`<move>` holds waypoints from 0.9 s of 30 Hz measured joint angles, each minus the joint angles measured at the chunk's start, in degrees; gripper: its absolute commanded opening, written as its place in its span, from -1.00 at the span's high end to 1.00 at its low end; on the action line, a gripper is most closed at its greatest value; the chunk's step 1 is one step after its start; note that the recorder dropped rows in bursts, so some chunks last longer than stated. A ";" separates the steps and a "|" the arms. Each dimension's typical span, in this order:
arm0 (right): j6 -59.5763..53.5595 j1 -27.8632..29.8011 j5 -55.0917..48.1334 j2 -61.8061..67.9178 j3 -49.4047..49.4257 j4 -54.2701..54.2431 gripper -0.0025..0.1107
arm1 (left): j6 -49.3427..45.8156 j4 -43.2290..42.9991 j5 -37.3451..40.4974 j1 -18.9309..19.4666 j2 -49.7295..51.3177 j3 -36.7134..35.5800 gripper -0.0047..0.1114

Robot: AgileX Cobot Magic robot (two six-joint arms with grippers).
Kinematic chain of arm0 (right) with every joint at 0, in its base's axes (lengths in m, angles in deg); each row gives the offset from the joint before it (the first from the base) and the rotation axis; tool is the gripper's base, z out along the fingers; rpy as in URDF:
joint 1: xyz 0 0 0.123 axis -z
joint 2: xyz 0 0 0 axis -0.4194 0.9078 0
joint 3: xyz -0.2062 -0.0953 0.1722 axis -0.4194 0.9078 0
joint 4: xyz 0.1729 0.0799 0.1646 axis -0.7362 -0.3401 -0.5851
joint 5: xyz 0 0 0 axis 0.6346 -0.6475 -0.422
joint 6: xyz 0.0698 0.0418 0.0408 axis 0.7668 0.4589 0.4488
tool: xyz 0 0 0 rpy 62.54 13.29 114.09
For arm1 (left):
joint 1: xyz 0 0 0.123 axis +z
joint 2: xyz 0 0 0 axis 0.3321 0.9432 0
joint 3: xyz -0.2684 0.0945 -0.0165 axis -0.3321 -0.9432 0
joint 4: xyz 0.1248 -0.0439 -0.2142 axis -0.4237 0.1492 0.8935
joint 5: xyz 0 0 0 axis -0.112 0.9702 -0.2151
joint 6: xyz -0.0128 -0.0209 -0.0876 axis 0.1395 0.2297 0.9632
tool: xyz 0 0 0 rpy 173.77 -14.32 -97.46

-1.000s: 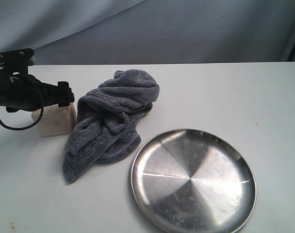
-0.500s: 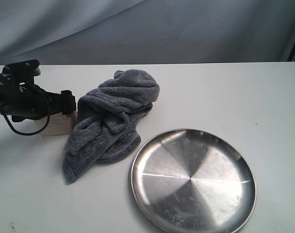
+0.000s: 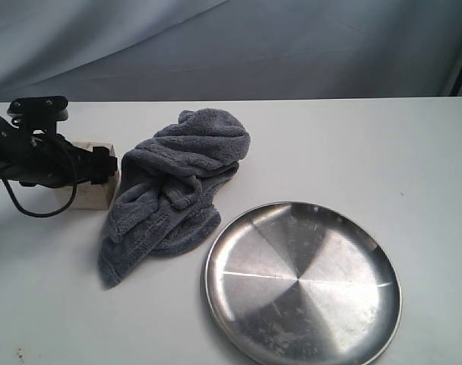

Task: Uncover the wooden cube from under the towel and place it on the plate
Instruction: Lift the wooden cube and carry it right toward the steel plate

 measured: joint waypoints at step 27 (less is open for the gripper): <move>0.00 0.00 0.00 0.00 0.00 0.00 0.96 | -3.55 -6.96 7.51 -11.85 -31.57 -8.75 0.92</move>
